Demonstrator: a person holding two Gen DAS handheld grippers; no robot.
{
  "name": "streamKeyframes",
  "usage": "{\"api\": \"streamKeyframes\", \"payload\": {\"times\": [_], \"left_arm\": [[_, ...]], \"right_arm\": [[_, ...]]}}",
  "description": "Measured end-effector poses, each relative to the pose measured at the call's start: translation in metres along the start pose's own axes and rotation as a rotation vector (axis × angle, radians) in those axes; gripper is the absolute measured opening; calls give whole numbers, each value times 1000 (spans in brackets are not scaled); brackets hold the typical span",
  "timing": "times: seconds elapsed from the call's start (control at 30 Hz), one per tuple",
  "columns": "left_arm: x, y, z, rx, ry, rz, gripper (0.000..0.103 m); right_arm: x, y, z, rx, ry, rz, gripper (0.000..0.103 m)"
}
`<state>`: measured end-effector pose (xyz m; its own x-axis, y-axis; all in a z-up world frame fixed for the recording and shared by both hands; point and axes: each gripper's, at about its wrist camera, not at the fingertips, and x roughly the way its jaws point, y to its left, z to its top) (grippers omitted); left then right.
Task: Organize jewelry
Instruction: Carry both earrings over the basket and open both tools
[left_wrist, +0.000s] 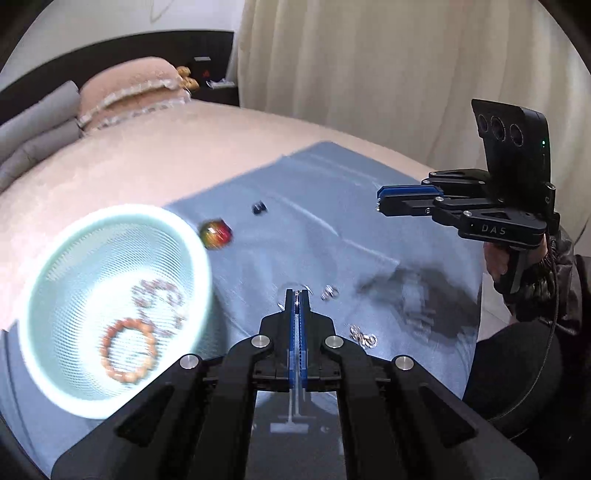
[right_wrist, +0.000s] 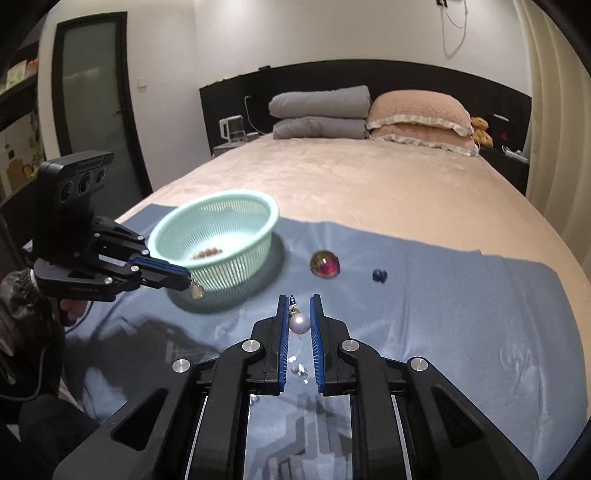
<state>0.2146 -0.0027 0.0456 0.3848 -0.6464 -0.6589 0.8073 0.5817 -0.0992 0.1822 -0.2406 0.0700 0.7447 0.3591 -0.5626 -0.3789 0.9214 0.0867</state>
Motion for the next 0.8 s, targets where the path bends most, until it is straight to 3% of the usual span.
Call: {"api": "streamKeyframes", "payload": {"times": [0.23, 0.37, 0.5, 0.6, 0.7, 0.8], "left_arm": [[-76, 19, 18, -66, -166, 195, 2], [-92, 29, 18, -163, -190, 300, 2], [-79, 49, 11, -322, -173, 430, 2], [-63, 68, 0, -447, -144, 470, 2], [-48, 82, -7, -491, -96, 546, 2], [-42, 99, -17, -564, -83, 500, 2]], "right_arm": [[-2, 51, 70, -112, -131, 69, 11], [18, 76, 102, -134, -155, 100, 11], [58, 94, 116, -108, -105, 113, 11], [91, 98, 112, -40, -38, 126, 11], [122, 98, 99, 9, 40, 110, 11], [145, 97, 88, 43, 101, 80, 11]]}}
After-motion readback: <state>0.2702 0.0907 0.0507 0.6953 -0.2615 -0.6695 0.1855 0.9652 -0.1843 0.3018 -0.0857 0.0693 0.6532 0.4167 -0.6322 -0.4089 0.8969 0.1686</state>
